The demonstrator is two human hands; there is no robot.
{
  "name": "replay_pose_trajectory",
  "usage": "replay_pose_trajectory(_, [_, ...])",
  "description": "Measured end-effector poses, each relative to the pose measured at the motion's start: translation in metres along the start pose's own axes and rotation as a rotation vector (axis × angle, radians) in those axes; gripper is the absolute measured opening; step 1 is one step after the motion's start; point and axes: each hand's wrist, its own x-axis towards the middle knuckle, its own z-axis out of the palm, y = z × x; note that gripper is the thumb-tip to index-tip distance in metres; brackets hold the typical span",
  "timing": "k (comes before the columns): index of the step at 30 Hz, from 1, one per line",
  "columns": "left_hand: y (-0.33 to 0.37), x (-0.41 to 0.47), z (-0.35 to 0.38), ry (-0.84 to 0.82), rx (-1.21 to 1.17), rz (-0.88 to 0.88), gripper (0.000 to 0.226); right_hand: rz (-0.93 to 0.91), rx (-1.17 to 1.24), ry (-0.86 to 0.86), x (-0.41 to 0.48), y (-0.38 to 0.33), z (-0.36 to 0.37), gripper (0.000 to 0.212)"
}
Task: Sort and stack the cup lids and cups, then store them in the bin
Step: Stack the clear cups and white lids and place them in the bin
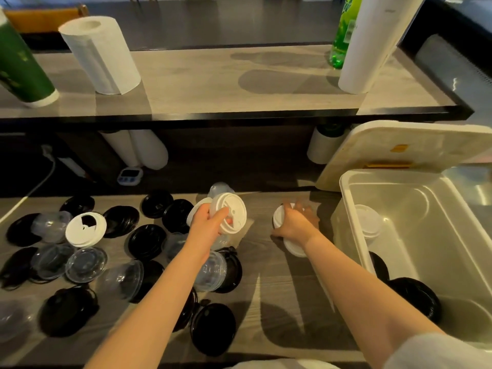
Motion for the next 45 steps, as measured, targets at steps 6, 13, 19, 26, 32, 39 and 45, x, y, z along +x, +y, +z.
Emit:
replay_pose_trajectory(6, [0.001, -0.002, 0.004, 0.021, -0.027, -0.012, 0.012, -0.026, 0.037, 0.032, 0.007, 0.014, 0.003, 0.097])
replay_pose_trajectory(13, [-0.002, -0.009, 0.012, 0.023, -0.063, -0.097, 0.02, -0.157, 0.583, 0.144, -0.009, 0.006, -0.011, 0.102])
replay_pose_trajectory(19, [-0.003, -0.024, 0.018, -0.003, -0.18, -0.178, 0.047, -0.418, 0.866, 0.18, -0.056, -0.018, -0.002, 0.09])
replay_pose_trajectory(26, [0.002, -0.044, 0.03, -0.082, -0.423, -0.227, 0.028, -0.516, 0.784, 0.132, -0.087, -0.021, 0.002, 0.101])
replay_pose_trajectory(32, [-0.008, -0.052, 0.024, -0.263, -0.276, -0.162, 0.032, -0.575, 0.616, 0.236, -0.104, -0.015, -0.001, 0.1])
replay_pose_trajectory(39, [-0.015, -0.054, 0.021, -0.234, -0.173, -0.158, 0.033, -0.6, 0.482, 0.119, -0.107, 0.005, 0.0, 0.1])
replay_pose_trajectory(45, [-0.021, -0.045, 0.016, -0.07, -0.105, -0.087, 0.046, -0.209, 0.35, 0.06, -0.075, 0.028, 0.009, 0.075])
